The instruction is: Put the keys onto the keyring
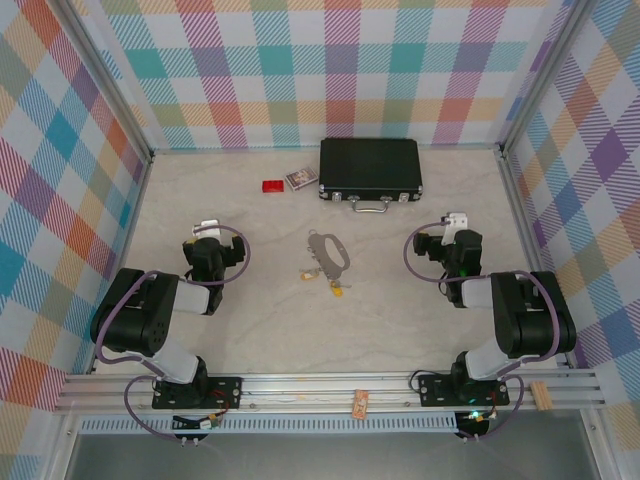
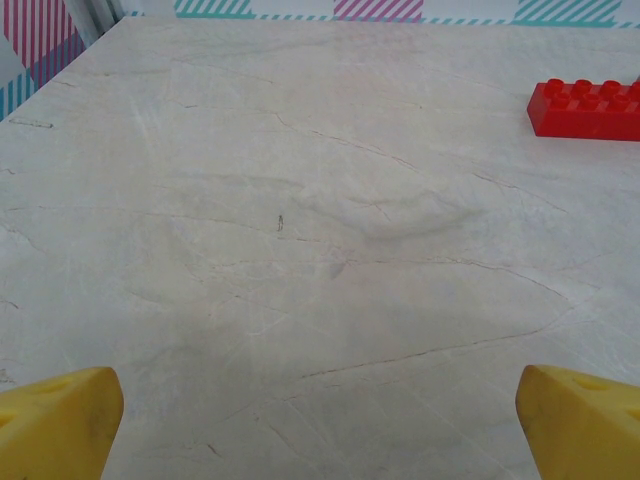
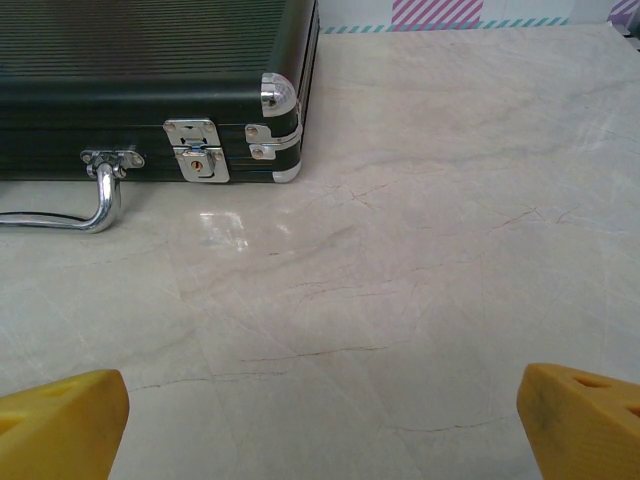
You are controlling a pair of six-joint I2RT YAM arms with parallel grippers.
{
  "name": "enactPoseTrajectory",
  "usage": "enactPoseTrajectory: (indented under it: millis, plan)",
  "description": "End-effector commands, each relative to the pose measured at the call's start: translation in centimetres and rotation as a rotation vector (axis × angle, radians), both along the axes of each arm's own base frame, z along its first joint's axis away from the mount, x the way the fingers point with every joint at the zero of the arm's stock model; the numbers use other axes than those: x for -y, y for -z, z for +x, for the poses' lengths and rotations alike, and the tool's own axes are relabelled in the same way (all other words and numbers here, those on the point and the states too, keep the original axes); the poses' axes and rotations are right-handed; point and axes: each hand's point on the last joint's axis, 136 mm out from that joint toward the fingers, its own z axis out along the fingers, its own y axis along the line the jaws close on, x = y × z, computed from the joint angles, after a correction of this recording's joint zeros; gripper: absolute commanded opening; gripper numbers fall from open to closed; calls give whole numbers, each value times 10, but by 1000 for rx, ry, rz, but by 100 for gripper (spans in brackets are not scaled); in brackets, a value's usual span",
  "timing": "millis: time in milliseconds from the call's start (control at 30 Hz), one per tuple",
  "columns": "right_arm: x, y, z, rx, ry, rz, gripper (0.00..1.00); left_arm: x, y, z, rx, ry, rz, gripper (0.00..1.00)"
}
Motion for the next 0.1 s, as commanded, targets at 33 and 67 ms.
enactPoseTrajectory:
  millis: [33,67]
  plan:
    - [-3,-9,7,28,-7,24,99,-4,-11,7,42,-17,-11,100]
    - [-2,-9,6,27,-7,23,99,-4,-12,7,47,-17,-11,100]
